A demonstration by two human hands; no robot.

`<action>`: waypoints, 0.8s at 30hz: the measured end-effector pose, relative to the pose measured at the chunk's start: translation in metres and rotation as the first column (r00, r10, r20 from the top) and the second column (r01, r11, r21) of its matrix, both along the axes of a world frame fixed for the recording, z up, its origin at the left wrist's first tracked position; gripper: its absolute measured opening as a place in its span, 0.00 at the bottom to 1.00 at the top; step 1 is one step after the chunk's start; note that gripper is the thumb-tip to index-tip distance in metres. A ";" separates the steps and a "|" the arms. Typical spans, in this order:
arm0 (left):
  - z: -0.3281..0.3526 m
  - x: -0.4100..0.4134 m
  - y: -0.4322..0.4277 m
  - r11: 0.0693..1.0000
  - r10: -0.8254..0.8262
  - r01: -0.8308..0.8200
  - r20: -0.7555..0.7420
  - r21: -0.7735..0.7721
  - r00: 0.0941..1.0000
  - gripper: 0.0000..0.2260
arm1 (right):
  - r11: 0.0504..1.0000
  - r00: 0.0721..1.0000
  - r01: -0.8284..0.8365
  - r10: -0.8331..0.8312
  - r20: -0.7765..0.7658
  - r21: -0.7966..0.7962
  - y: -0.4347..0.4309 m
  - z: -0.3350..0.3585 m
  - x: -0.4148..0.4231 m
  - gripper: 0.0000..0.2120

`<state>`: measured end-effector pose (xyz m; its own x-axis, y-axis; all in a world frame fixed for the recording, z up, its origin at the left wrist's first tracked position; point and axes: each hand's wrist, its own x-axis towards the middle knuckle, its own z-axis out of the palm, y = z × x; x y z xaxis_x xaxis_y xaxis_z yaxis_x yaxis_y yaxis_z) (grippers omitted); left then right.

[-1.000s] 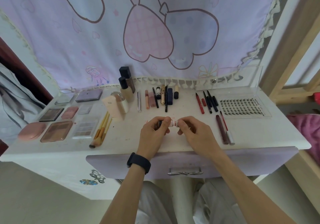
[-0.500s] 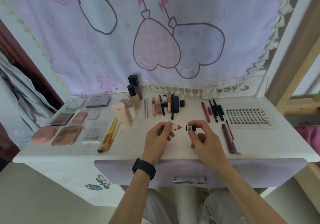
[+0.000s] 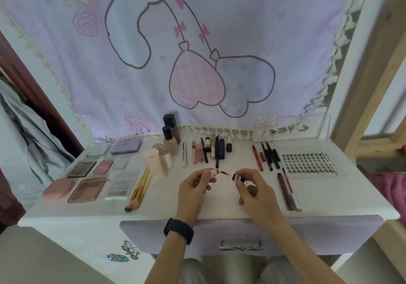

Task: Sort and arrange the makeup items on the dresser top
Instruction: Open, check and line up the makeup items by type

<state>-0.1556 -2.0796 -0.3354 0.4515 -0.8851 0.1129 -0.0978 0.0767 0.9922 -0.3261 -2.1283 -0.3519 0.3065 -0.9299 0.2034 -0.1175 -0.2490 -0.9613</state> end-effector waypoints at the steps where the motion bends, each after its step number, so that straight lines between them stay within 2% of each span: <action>1: 0.001 0.001 0.000 1.000 0.007 -0.007 -0.010 0.006 1.000 0.10 | 0.999 0.999 0.005 -0.007 0.042 0.031 0.001 0.003 0.000 0.11; 6: 0.013 0.011 -0.002 0.997 0.013 0.004 -0.233 0.072 0.972 0.13 | 0.988 0.963 -0.014 -0.028 0.266 0.151 0.009 0.022 -0.016 0.14; 9: 0.019 0.012 -0.008 0.993 -0.052 0.069 -0.164 0.098 0.985 0.11 | 0.987 0.937 0.004 -0.060 0.344 0.161 0.014 0.032 -0.042 0.13; 12: 0.031 -0.009 -0.021 0.977 -0.188 0.195 -0.080 0.086 0.979 0.12 | 0.985 0.934 0.081 -0.129 0.333 0.154 0.011 0.036 -0.080 0.09; 15: 0.041 -0.047 -0.040 0.947 -0.310 0.309 -0.004 0.084 0.951 0.12 | 0.974 0.955 0.178 -0.205 0.215 0.136 -0.001 0.030 -0.118 0.06; 18: 0.043 -0.090 -0.060 0.926 -0.365 0.349 0.108 0.141 0.925 0.10 | 0.954 0.956 0.294 -0.292 -0.035 0.067 -0.020 0.019 -0.148 0.06; 21: 0.040 -0.125 -0.074 0.928 -0.365 0.340 0.195 0.151 0.910 0.10 | 0.920 0.877 0.383 -0.389 -0.282 -0.077 -0.036 0.006 -0.167 0.09; 24: 0.036 -0.148 -0.083 0.921 -0.387 0.354 0.293 0.160 0.874 0.10 | 0.905 0.828 0.392 -0.425 -0.367 -0.166 -0.048 0.001 -0.171 0.09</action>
